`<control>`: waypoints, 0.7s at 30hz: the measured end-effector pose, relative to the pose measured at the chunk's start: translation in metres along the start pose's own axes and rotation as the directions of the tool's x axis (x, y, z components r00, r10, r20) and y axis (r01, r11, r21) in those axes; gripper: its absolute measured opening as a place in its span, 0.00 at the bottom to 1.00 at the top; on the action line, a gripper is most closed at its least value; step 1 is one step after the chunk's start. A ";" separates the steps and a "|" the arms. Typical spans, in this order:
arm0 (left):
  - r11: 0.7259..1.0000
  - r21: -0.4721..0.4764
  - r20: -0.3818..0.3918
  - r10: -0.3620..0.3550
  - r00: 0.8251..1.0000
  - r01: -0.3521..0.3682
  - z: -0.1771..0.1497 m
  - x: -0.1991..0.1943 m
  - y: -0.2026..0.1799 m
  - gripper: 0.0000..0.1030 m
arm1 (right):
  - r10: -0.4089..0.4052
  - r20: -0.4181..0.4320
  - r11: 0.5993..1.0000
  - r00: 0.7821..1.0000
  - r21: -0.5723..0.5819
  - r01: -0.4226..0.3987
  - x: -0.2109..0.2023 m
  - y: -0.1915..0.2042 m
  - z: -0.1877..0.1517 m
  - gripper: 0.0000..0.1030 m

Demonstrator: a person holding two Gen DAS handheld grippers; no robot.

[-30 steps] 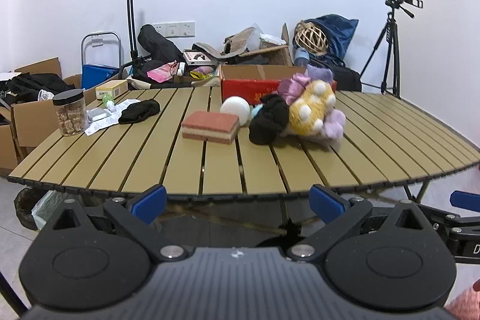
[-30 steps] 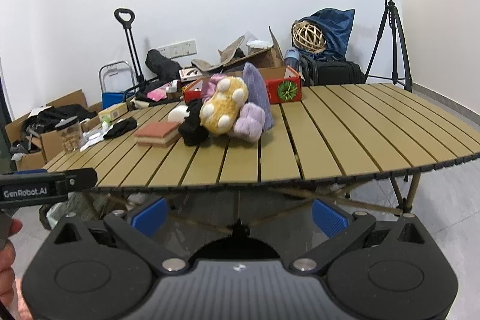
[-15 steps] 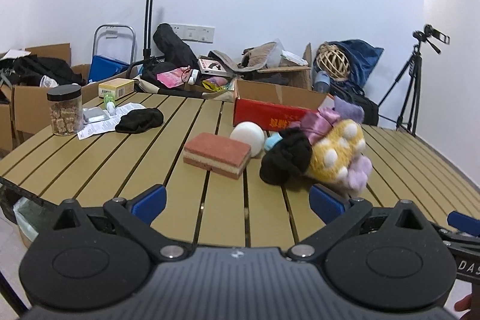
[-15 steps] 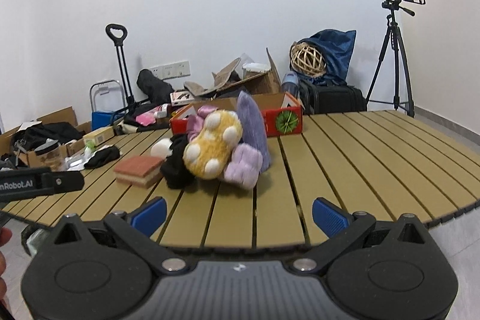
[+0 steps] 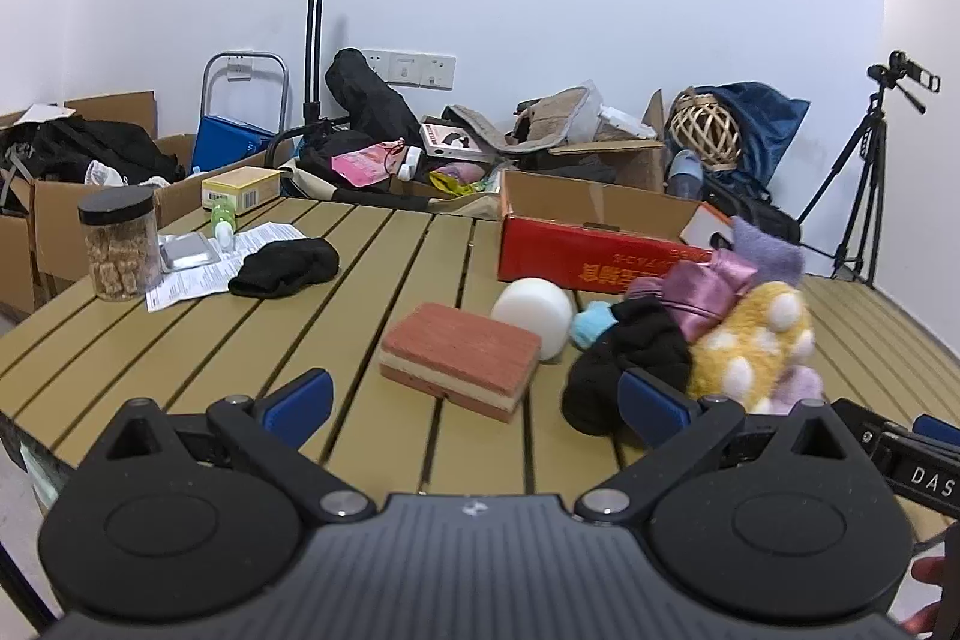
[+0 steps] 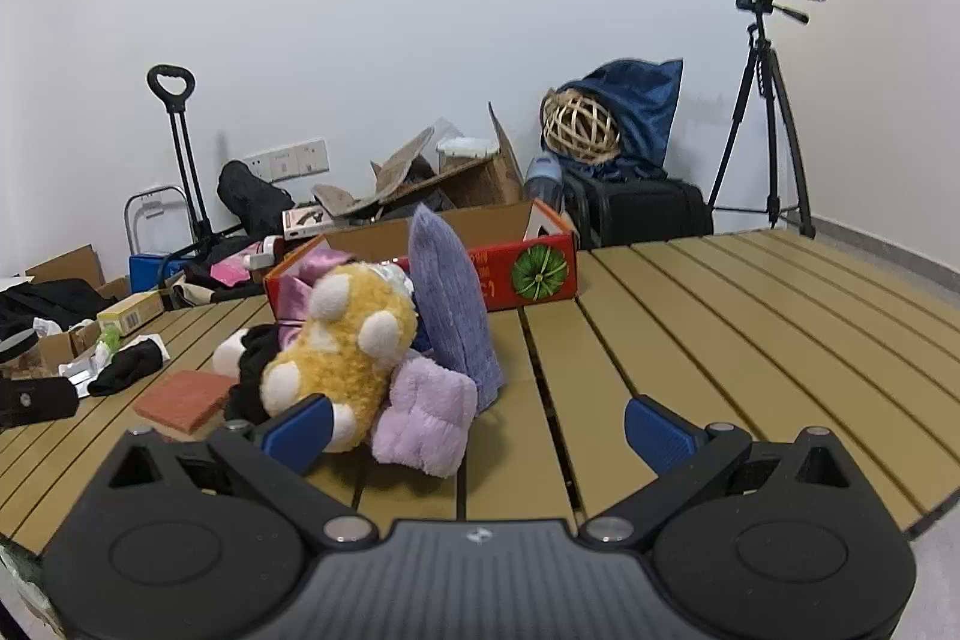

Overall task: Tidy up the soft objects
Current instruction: 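Move both tools toward the table, right tool toward the plush toys, then grasp the lilac plush toy with the right tool while left tool approaches sponge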

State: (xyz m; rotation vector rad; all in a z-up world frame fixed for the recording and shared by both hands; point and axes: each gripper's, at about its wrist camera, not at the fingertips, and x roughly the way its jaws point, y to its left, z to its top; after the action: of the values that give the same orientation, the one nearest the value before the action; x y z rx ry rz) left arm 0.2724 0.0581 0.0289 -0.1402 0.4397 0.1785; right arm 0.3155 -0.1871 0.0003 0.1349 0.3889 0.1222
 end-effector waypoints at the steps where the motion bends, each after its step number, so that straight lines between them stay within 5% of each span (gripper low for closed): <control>1: 1.000 0.004 -0.003 0.007 1.000 -0.007 0.002 0.004 0.000 1.00 | -0.001 -0.009 1.000 1.000 0.005 0.001 0.006 -0.001 0.001 1.00; 12: 1.000 0.011 -0.018 0.029 0.999 -0.029 0.016 0.038 0.004 1.00 | 0.020 -0.076 1.000 0.997 0.013 -0.019 0.061 0.005 0.005 0.97; 19: 0.999 0.034 -0.048 0.027 0.998 -0.026 0.009 0.045 0.001 1.00 | 0.062 -0.116 0.997 0.991 0.044 -0.058 0.080 0.008 -0.002 0.51; 21: 0.999 0.044 -0.048 0.029 0.998 -0.027 0.008 0.044 0.001 1.00 | 0.095 -0.125 0.994 0.988 0.060 -0.088 0.082 0.008 -0.003 0.30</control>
State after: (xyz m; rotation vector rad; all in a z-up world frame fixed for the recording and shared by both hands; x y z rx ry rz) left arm 0.3150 0.0669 0.0169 -0.0961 0.4936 0.1930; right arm 0.3888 -0.1666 -0.0315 0.1995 0.5146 0.2116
